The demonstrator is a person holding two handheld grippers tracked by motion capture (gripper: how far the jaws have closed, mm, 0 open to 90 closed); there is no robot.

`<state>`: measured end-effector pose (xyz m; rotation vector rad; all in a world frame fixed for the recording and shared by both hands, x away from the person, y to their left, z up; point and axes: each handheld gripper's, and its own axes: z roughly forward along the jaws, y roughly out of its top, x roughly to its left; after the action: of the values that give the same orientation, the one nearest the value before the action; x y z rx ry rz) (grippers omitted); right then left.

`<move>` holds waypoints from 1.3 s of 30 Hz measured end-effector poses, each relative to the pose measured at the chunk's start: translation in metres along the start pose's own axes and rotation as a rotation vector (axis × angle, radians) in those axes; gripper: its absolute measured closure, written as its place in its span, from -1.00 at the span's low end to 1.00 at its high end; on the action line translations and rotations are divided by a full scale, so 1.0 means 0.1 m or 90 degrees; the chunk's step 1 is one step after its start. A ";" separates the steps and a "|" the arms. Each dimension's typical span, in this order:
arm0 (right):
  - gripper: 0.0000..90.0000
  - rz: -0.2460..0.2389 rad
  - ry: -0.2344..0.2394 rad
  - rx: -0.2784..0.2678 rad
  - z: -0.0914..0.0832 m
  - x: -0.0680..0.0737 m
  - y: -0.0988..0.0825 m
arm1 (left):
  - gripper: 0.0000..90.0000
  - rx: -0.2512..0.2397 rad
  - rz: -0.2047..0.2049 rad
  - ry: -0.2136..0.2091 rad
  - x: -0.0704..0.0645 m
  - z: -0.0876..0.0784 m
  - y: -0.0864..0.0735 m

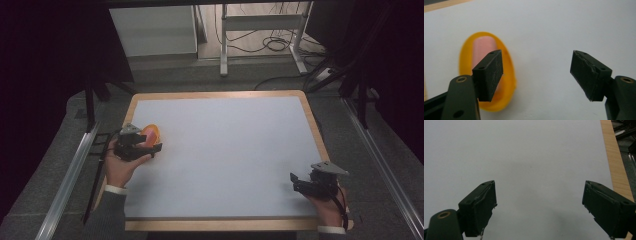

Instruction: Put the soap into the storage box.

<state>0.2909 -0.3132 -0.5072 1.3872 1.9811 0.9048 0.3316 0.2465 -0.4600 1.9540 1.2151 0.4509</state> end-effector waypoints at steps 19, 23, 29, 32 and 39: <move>-0.74 -0.003 0.002 0.001 0.00 0.02 0.01 | -0.48 0.000 -0.002 -0.097 -0.48 0.18 -0.43; -0.74 -0.003 0.003 0.001 0.00 0.02 0.01 | -0.50 0.003 -0.013 -0.103 -0.51 0.18 -0.50; -0.74 -0.005 0.004 -0.003 0.00 0.03 0.01 | -0.50 0.003 -0.010 -0.099 -0.55 0.18 -0.55; -0.74 -0.005 0.004 -0.004 -0.02 0.04 0.02 | -0.49 0.005 -0.018 -0.102 -0.54 0.18 -0.57; -0.74 -0.004 -0.001 -0.009 -0.04 0.01 0.03 | -0.50 -0.007 -0.023 -0.103 -0.52 0.14 -0.58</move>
<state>0.2891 -0.3122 -0.5029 1.3730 1.9736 0.9120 0.2813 0.2092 -0.5086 1.9155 1.1404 0.2743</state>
